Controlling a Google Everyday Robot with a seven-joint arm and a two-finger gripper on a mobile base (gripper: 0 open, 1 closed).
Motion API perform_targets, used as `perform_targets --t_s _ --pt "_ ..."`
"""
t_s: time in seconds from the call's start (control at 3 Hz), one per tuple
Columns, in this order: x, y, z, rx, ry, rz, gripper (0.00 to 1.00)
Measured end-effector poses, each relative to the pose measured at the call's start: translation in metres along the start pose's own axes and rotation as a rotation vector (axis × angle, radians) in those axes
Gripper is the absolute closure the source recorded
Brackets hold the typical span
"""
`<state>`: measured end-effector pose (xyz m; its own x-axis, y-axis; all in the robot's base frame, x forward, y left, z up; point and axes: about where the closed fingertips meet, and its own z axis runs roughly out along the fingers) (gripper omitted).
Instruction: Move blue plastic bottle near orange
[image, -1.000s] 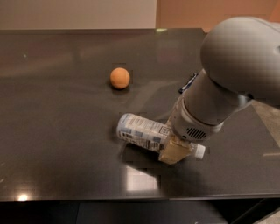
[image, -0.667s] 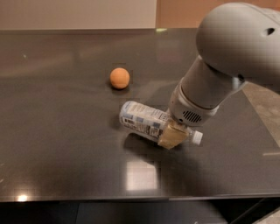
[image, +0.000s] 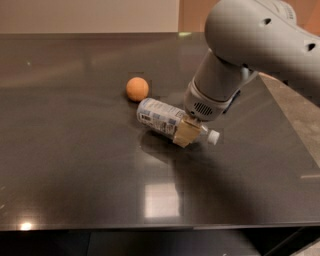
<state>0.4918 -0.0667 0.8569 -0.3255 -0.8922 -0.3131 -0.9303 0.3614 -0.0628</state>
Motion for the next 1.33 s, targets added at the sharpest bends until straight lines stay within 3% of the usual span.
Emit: perform_targets --t_s 0.33,0.67,1.0,1.33 --pt "-0.008 -0.022 0.009 0.011 -0.003 0.034 1.00" --pt "-0.012 -0.041 0.017 0.013 -0.007 0.051 0.84" --pt "-0.010 -0.065 0.028 0.005 -0.011 0.071 0.31" --pt "-0.009 -0.070 0.031 0.002 -0.011 0.075 0.07"
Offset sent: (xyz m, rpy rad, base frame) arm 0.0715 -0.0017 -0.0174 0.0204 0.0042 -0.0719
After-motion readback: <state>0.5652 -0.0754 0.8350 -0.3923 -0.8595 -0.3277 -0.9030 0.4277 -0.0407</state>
